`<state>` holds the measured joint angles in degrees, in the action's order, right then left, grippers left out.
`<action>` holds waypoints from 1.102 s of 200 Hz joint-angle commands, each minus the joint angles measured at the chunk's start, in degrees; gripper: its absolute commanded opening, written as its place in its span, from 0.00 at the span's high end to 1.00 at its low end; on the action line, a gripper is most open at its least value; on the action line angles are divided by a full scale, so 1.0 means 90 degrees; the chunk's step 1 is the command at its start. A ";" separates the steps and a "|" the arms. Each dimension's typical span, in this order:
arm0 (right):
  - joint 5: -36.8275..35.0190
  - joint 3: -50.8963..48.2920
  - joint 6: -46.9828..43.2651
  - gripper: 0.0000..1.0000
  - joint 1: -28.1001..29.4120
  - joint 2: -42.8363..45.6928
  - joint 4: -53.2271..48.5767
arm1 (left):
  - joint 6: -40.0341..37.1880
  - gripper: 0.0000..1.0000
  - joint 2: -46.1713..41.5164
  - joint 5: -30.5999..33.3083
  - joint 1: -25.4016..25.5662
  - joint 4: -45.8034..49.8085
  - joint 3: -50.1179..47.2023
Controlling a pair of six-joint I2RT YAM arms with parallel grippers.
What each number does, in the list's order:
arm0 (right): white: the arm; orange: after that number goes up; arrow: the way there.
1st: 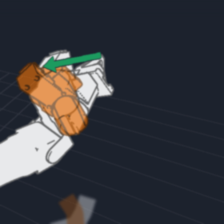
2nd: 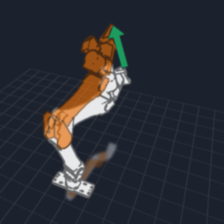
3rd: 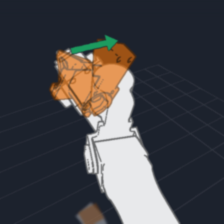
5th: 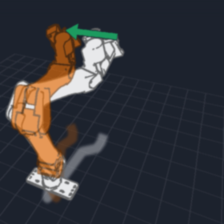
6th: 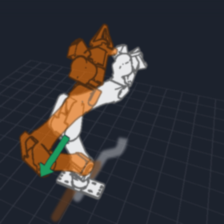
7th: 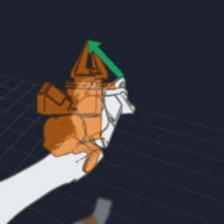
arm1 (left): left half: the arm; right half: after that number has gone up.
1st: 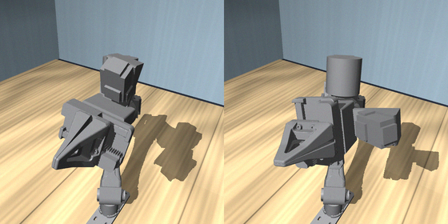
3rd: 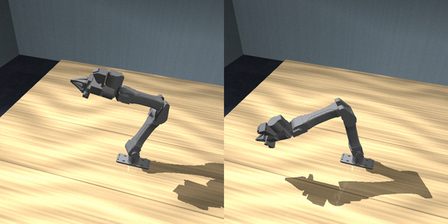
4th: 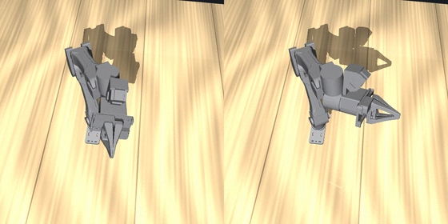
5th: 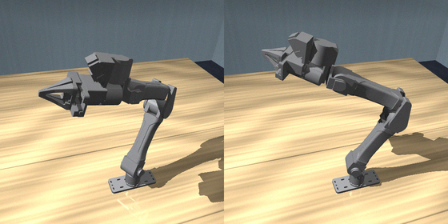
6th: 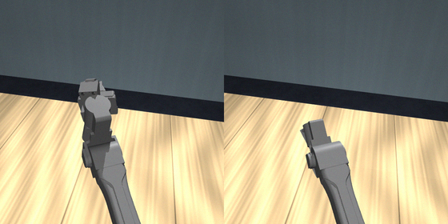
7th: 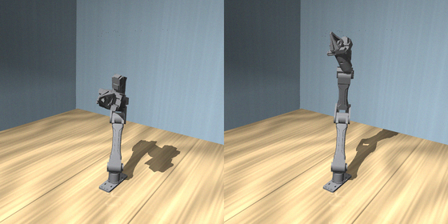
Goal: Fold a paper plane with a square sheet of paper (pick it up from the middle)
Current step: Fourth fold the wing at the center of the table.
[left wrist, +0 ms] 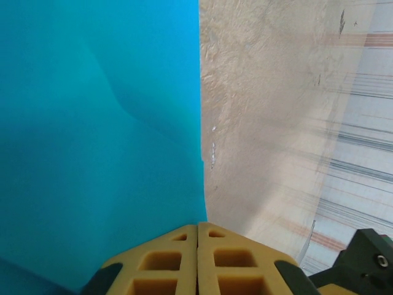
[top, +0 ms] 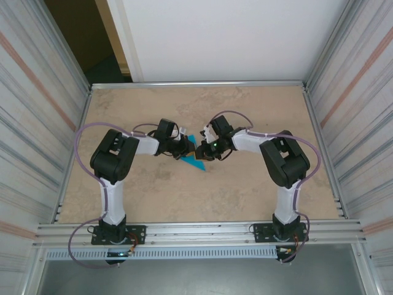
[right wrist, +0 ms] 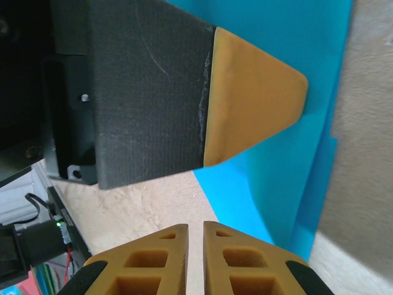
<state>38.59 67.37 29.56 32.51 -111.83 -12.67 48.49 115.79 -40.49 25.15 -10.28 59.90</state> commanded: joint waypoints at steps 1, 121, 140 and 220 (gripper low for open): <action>-0.0037 0.0237 -0.0045 0.87 0.0020 -0.0254 -0.0247 | -0.0168 0.92 0.0181 0.0046 0.0017 0.0234 0.0124; -0.0678 -0.0076 -0.0288 0.90 -0.0029 -0.0589 -0.0681 | -0.0316 0.90 -0.0149 -0.0129 -0.0114 0.0417 0.0449; -0.0748 -0.0086 -0.0302 0.91 -0.0023 -0.0596 -0.0740 | -0.0396 0.90 -0.0465 -0.0122 -0.0175 0.0420 0.0459; -0.0831 0.0009 -0.0211 0.91 -0.0019 -0.0713 -0.0824 | -0.0553 0.95 -0.0641 0.0070 -0.0157 0.0348 -0.0164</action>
<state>35.35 68.05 28.23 32.56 -115.50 -14.90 44.99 109.36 -40.42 23.35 -7.42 59.18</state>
